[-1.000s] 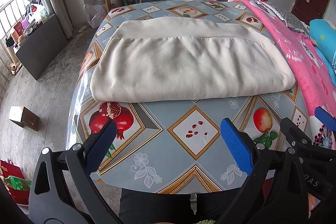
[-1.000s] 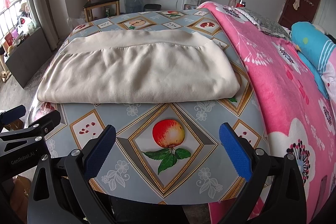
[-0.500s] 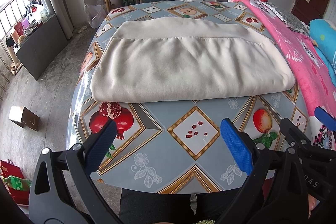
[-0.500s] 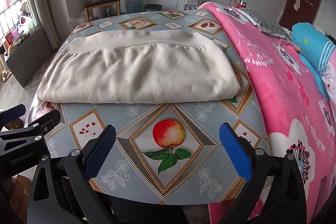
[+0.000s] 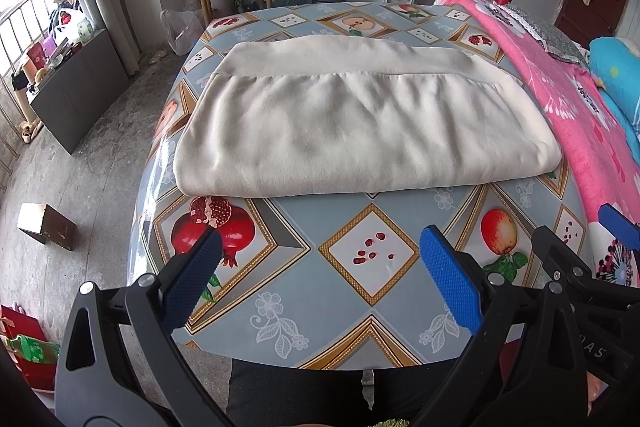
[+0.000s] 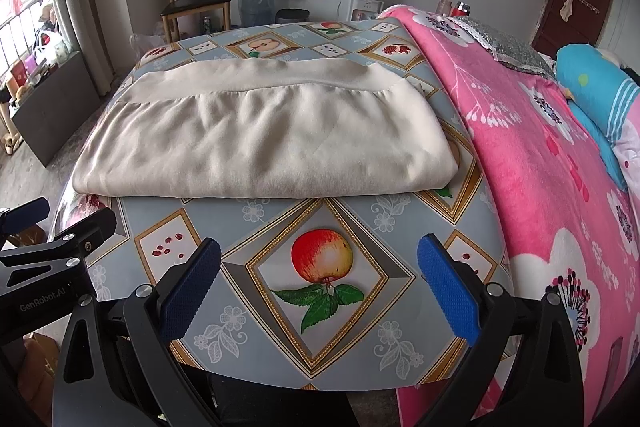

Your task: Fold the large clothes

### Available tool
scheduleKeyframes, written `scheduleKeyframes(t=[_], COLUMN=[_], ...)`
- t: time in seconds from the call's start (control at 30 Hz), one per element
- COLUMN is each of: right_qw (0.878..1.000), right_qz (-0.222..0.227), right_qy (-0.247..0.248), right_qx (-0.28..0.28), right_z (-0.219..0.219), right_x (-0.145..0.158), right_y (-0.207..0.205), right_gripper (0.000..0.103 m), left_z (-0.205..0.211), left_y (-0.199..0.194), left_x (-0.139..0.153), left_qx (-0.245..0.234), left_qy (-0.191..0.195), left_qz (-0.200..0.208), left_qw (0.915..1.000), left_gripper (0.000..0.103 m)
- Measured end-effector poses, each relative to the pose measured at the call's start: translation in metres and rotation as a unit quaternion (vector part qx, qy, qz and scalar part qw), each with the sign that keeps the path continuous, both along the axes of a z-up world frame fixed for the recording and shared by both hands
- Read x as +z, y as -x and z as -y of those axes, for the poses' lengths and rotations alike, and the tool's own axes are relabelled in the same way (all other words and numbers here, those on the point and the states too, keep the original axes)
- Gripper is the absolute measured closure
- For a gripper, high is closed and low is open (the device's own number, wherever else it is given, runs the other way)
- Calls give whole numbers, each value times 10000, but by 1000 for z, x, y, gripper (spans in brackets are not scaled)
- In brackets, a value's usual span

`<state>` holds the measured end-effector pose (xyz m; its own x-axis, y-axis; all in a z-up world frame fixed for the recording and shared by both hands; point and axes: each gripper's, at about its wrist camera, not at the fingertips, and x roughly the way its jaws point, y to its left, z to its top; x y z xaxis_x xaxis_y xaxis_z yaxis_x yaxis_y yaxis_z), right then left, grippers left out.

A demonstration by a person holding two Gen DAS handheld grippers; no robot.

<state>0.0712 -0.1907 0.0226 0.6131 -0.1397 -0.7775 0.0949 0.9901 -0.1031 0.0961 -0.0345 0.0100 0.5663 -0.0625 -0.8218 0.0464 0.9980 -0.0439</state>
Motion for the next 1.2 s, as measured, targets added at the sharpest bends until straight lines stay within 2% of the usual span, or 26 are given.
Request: scheduleKeyframes(t=[1.2], right_qw=[10000], right_qz=[-25], right_qy=[-28], right_qx=[10], right_z=[2], right_x=[-3], right_y=[1], right_gripper=[7], left_z=[-1], left_y=[0], left_x=[0], left_qx=[2], left_qy=[12], left_qz=[-23], left_qw=[10000], left_gripper=[8])
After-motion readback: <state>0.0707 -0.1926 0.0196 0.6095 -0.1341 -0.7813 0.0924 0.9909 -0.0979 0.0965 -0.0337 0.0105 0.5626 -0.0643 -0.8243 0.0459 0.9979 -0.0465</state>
